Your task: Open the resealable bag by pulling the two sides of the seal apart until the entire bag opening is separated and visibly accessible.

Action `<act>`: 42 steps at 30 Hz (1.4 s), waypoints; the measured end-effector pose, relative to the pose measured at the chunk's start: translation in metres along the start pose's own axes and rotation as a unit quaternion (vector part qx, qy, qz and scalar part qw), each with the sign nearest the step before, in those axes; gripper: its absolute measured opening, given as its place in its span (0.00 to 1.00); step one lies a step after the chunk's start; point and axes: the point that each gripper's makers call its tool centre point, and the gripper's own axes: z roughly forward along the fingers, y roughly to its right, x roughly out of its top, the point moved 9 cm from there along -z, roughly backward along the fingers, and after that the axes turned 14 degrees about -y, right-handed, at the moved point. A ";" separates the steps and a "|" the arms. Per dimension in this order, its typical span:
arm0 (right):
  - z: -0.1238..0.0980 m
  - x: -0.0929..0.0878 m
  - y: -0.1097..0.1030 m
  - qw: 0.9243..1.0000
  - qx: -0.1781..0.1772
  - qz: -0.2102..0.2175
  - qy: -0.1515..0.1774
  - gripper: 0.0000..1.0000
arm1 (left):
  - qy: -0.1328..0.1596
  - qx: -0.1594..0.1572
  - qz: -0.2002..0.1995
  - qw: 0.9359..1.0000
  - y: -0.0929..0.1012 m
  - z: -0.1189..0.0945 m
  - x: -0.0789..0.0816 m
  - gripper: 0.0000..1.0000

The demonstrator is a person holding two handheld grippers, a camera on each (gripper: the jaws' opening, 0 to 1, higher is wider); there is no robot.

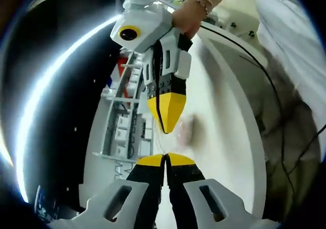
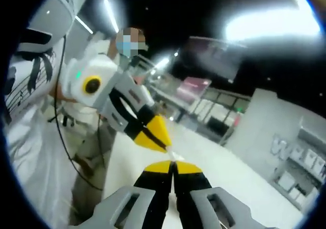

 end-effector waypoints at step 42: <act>0.016 0.009 0.020 0.909 0.218 0.353 -0.039 0.05 | -0.002 0.058 0.115 0.992 -0.022 -0.005 0.009 0.01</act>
